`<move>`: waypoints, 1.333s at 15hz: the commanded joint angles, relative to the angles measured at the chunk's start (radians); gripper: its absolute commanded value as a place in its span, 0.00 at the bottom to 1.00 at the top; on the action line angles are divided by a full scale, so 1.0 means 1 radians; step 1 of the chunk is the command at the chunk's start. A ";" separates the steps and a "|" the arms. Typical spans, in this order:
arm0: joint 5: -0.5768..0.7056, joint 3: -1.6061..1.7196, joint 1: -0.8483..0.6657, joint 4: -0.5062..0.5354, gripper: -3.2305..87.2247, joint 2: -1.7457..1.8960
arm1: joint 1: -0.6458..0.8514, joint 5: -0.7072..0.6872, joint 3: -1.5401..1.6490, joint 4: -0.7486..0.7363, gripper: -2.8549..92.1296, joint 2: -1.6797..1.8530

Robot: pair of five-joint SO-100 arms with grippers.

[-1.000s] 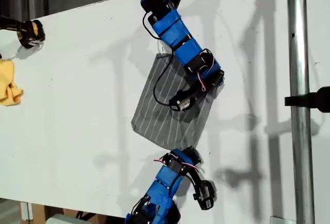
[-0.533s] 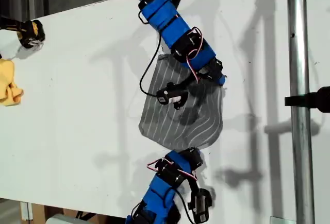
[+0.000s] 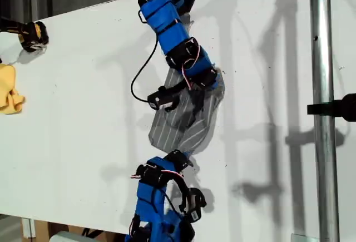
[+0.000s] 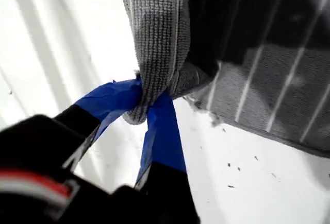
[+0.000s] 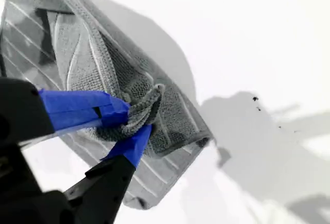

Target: Grasp corners of a towel and fold twice.

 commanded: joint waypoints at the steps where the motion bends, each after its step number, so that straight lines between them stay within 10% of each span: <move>1: 0.057 0.003 -0.100 0.009 0.02 0.063 | 0.074 0.002 0.101 0.020 0.03 0.172; 20: 0.445 -0.354 -0.575 0.026 0.02 -0.210 | 0.686 -0.160 0.531 0.233 0.03 0.710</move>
